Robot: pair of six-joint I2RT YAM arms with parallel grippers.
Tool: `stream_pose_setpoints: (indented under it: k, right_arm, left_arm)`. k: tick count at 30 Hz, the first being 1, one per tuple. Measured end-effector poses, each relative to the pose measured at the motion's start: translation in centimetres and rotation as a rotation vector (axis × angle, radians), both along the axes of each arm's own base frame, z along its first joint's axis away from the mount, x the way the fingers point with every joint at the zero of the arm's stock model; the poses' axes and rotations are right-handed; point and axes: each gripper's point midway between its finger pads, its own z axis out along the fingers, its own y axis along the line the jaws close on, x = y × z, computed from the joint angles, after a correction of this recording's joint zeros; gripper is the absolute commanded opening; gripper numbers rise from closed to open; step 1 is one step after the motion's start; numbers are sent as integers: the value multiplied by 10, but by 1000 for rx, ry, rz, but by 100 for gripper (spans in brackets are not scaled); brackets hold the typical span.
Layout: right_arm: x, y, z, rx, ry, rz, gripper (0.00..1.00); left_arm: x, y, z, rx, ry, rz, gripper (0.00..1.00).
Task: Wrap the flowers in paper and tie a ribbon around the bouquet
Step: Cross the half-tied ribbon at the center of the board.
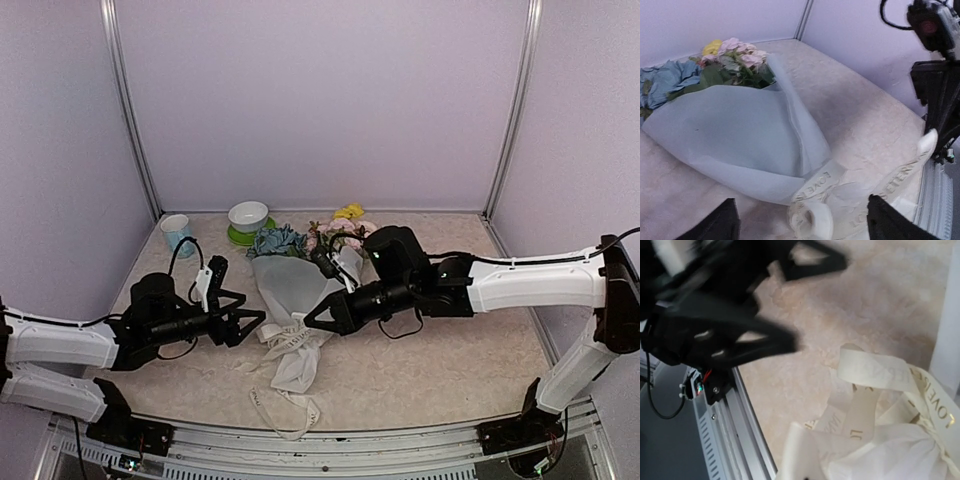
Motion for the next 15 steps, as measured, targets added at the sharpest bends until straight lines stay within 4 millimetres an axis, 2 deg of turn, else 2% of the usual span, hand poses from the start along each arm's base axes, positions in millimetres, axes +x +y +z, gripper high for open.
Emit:
stream_pose_setpoints:
  k: [2,3,5,7,11,14,15]
  right_arm:
    - [0,-2,-1,-4,1,-3,0]
    - [-1,-3,-1,-5,3,-1,0]
    - [-4,-4,0,-7,11,9,0]
    - [-8,-5,0,-8,20,24,0]
    - [-18,-8,2,-15,37,73,0]
    - [-25,-10,3,-24,54,104,0]
    - [-27,-10,3,-26,57,111,0]
  left_arm:
    - [17,9,-18,40,64,39,99]
    - [22,7,-31,71,107,36,99]
    - [16,-6,-47,112,152,-17,97]
    - [6,-19,-60,143,184,-83,81]
    - [-4,-32,-77,164,232,-170,27]
    - [-8,-33,-80,160,252,-202,0]
    - [-8,-33,-80,155,253,-208,0]
